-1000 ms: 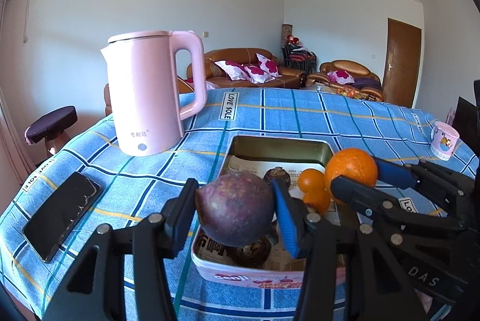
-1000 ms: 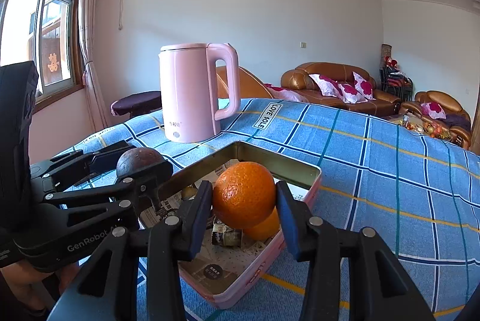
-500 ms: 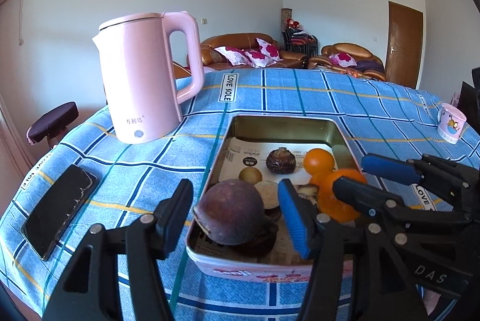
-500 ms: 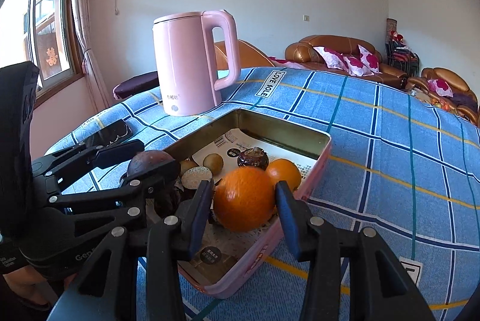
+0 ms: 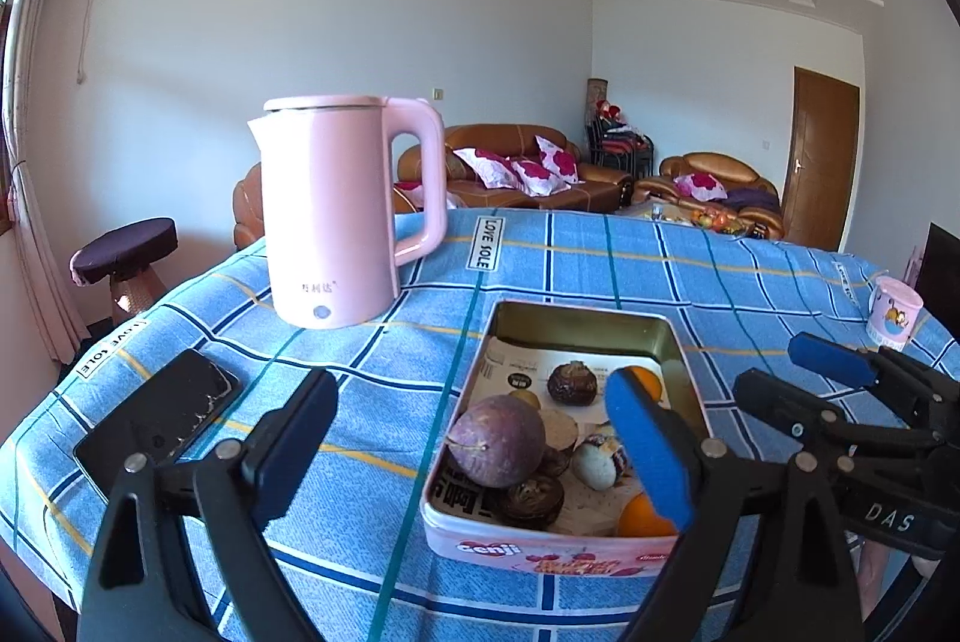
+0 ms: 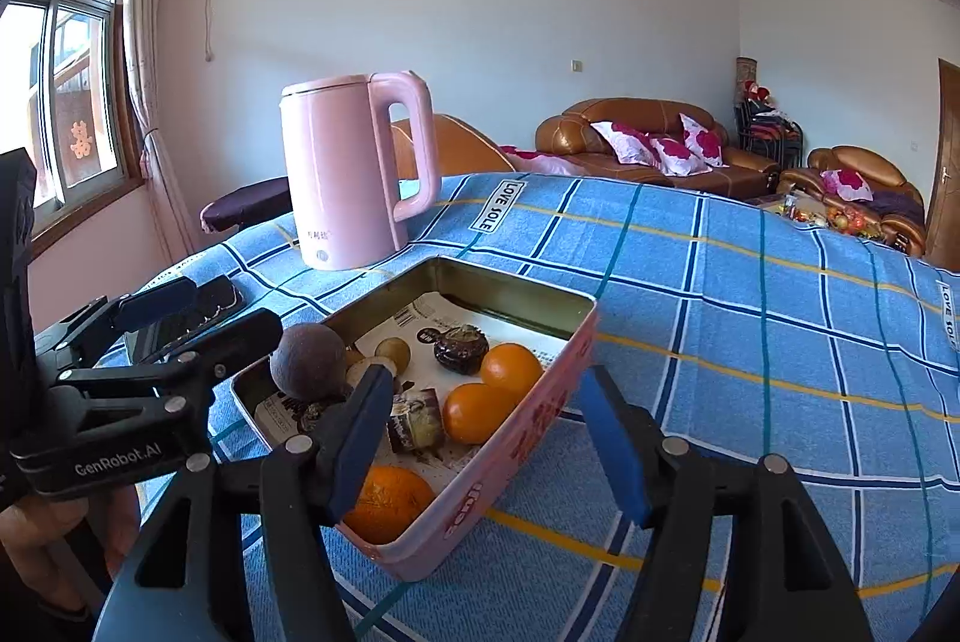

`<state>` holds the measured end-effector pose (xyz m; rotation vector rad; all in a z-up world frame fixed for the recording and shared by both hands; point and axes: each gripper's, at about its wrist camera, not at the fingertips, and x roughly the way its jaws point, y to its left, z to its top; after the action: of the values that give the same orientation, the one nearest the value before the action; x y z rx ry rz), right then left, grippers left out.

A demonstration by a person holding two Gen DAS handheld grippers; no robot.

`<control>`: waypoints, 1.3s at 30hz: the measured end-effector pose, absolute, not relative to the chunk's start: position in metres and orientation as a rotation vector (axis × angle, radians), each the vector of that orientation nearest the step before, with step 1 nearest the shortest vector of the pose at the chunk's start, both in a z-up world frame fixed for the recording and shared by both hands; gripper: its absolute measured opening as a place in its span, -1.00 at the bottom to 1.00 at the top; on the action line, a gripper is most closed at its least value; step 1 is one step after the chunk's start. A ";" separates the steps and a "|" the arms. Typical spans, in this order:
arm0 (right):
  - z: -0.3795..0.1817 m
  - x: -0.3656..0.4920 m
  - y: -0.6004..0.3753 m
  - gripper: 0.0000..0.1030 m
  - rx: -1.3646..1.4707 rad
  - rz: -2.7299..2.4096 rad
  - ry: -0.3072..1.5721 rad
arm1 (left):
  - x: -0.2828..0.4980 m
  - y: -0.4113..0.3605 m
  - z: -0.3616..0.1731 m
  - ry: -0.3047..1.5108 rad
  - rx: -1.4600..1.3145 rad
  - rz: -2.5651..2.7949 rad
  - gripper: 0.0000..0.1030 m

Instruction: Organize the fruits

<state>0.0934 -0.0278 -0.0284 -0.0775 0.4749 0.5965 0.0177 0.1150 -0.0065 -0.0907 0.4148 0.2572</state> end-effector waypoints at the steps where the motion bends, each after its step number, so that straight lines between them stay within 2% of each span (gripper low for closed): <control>1: -0.025 0.091 -0.030 0.31 -0.075 0.590 0.459 | 0.016 0.116 -0.004 0.404 -0.095 0.258 0.82; 4: -0.015 0.083 -0.036 0.36 -0.068 0.578 0.419 | 0.009 0.116 0.003 0.373 -0.103 0.271 0.88; 35: -0.004 0.068 -0.052 0.39 -0.037 0.570 0.368 | 0.004 0.093 0.013 0.362 -0.060 0.257 0.88; 39: -0.004 0.067 -0.056 0.39 -0.033 0.566 0.365 | 0.004 0.091 0.014 0.362 -0.050 0.262 0.96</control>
<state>0.0670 -0.0555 -0.0044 -0.0326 0.3654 0.5661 0.0040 0.0910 0.0135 -0.0496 0.3619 0.2616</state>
